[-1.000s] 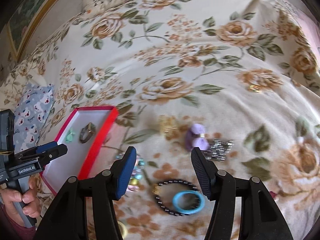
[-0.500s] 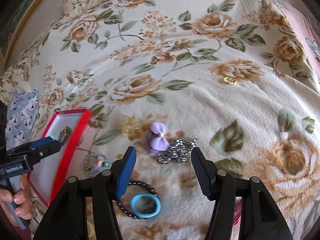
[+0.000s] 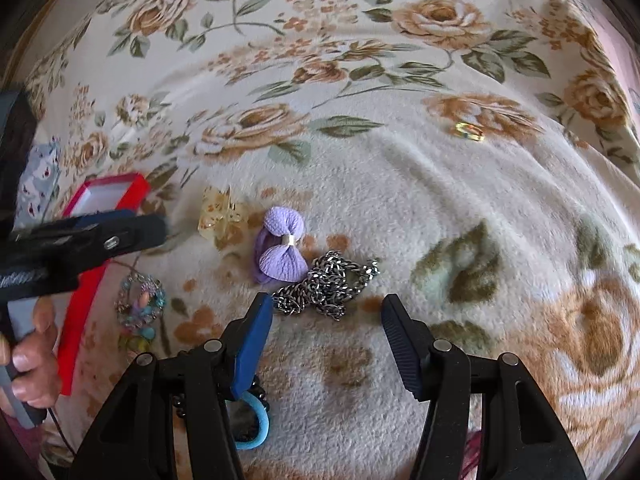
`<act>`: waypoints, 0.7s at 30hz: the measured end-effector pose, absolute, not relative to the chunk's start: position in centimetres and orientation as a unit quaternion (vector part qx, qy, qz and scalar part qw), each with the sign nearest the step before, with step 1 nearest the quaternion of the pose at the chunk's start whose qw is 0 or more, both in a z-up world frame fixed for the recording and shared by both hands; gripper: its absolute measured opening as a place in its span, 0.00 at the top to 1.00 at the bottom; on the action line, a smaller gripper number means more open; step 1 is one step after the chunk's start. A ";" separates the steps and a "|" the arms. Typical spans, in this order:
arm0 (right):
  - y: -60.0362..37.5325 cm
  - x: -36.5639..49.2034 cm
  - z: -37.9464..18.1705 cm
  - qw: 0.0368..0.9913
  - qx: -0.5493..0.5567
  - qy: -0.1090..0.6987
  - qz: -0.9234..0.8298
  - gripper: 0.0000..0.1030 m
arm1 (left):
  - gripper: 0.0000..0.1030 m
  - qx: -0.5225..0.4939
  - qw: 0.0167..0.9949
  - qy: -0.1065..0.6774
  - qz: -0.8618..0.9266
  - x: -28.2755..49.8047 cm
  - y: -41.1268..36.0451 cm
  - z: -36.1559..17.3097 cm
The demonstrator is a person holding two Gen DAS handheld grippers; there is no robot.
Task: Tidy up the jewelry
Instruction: 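Grasp the yellow hair claw with the left tool while the right tool grasps the silver chain, then carry the hair claw and chain into the box and release both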
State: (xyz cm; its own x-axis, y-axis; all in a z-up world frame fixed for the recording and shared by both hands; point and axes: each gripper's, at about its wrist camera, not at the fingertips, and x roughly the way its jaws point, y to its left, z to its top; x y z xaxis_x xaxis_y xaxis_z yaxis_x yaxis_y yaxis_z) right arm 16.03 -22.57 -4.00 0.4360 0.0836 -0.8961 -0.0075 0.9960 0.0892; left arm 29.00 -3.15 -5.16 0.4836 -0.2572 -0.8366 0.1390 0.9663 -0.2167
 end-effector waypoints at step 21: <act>-23.5 16.4 -3.0 0.867 0.064 0.494 0.017 0.85 | 0.74 -0.067 0.861 0.486 -0.132 30.5 -3.2 -6.6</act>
State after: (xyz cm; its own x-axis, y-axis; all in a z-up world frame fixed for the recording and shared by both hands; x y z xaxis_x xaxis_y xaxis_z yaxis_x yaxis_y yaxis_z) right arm 16.41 -23.48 -2.96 0.5124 0.0916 -0.8539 0.0342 0.9913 0.1268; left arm 30.50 -3.20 -6.62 0.4918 -0.2927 -0.8201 0.1624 0.9561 -0.2438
